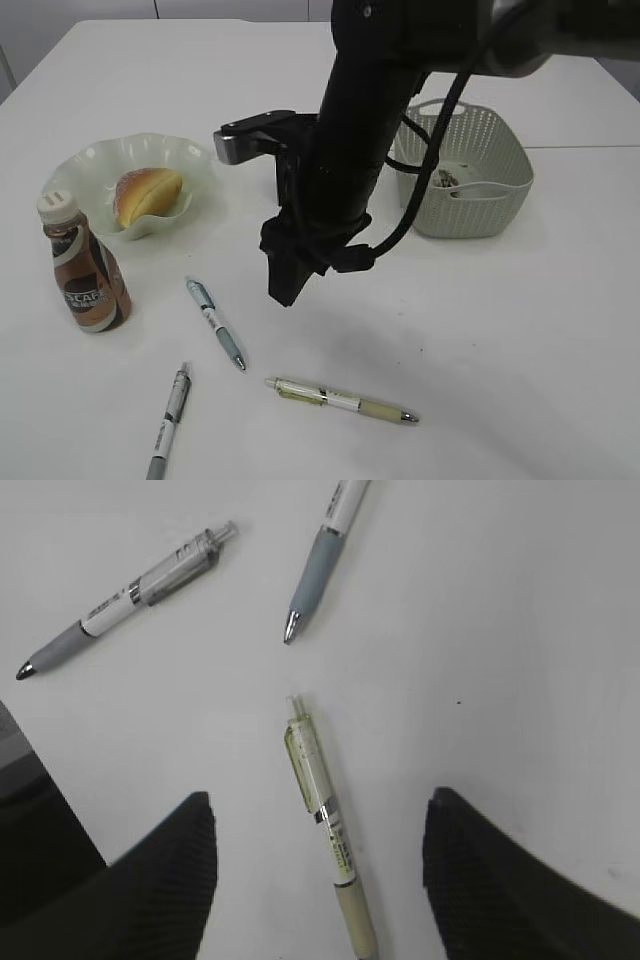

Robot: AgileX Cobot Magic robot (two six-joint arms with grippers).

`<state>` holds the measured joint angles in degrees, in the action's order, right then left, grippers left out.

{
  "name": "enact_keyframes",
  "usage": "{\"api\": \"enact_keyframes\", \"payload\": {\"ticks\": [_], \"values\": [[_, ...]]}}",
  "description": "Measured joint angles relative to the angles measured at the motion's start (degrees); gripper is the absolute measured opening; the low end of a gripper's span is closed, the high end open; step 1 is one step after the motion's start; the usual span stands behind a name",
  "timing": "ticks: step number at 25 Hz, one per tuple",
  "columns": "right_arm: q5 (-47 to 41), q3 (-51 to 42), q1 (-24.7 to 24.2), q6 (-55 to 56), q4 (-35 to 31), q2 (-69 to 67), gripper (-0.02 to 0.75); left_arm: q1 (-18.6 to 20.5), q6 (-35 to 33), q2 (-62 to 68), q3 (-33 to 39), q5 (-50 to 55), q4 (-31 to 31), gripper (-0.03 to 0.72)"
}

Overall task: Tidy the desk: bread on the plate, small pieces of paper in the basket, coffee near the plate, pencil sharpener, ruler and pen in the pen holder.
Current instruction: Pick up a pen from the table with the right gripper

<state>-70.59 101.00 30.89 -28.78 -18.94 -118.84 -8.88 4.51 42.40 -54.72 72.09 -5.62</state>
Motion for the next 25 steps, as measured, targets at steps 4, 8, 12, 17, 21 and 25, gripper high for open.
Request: {"api": "enact_keyframes", "payload": {"ticks": [4, 8, 12, 17, 21, 25], "values": [[0.2, -0.1, 0.0, -0.7, -0.5, -1.3, 0.478, 0.0, 0.0, 0.0, 0.0, 0.0, 0.7, 0.433], [0.3, -0.1, 0.0, -1.6, -0.3, -2.3, 0.478, 0.0, 0.0, 0.0, 0.0, 0.0, 0.8, 0.433], [0.5, -0.1, 0.0, -7.9, 1.4, -2.9, 0.469, 0.0, 0.0, 0.0, 0.0, 0.0, 1.0, 0.433], [0.8, -2.0, 0.0, -9.6, 3.9, -3.0, 0.459, 0.0, 0.0, 0.0, 0.0, 0.0, 1.9, 0.433], [2.9, -7.5, 1.7, -11.2, 6.1, -2.8, 0.459, 0.0, 0.0, 0.0, 0.0, 0.0, 2.4, 0.433], [8.0, -10.5, 4.8, -11.8, 9.4, -1.8, 0.458, 0.0, 0.0, 0.0, 0.0, 0.0, 2.5, 0.433]]}}
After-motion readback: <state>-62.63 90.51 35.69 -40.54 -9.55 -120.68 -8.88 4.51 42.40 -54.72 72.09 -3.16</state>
